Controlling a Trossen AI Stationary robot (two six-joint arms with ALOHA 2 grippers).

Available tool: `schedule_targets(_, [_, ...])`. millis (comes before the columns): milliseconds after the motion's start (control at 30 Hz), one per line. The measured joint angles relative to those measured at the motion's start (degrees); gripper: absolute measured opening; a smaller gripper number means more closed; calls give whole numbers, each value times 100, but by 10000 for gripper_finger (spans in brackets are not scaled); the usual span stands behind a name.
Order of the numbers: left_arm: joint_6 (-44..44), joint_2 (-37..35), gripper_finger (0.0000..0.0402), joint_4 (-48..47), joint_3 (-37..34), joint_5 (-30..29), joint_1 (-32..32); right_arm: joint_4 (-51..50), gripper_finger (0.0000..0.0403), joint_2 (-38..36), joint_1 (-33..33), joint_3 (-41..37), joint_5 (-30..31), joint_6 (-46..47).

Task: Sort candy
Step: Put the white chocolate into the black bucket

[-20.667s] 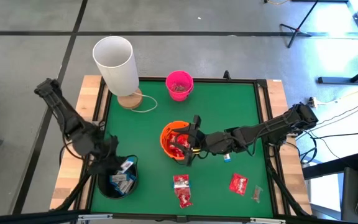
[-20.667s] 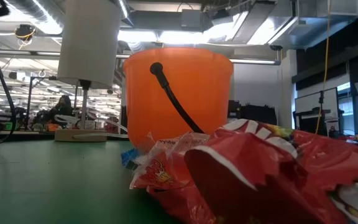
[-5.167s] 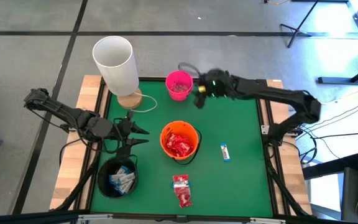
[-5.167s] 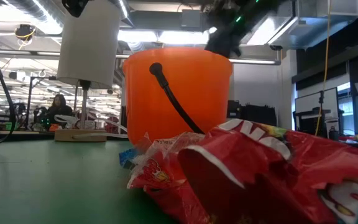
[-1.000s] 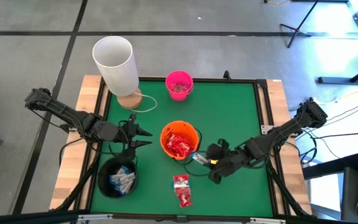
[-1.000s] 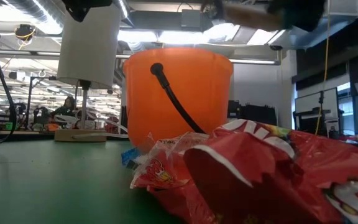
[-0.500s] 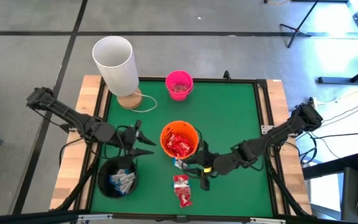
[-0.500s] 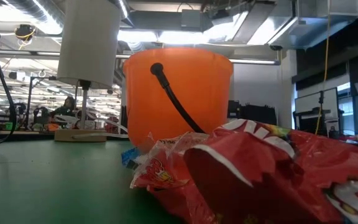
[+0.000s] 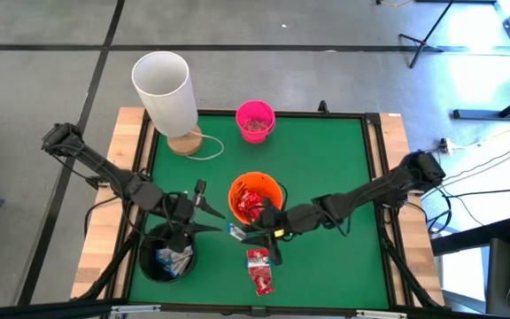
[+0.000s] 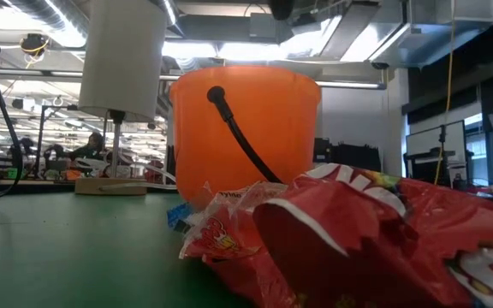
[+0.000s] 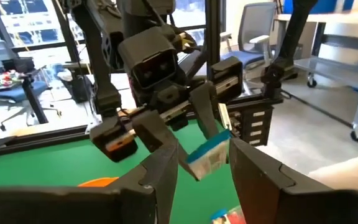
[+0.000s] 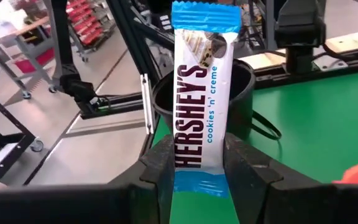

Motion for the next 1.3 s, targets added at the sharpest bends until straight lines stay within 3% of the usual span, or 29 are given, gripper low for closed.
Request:
schedule_targets(300, [356,44,135,53,0,136,12,230,122,141,-98,3,-318,28])
schedule_targets(667, [319,427,135,198,0,112,51,227,122,175,-100,1,-321,42])
schedule_targets(1033, [306,500,136,241,2,485,65,225,122,175,-98,1,-331,46])
schedule_targets(1300, [236,693,195,358,2,493,106,231,122,175,-137,1,-324,76])
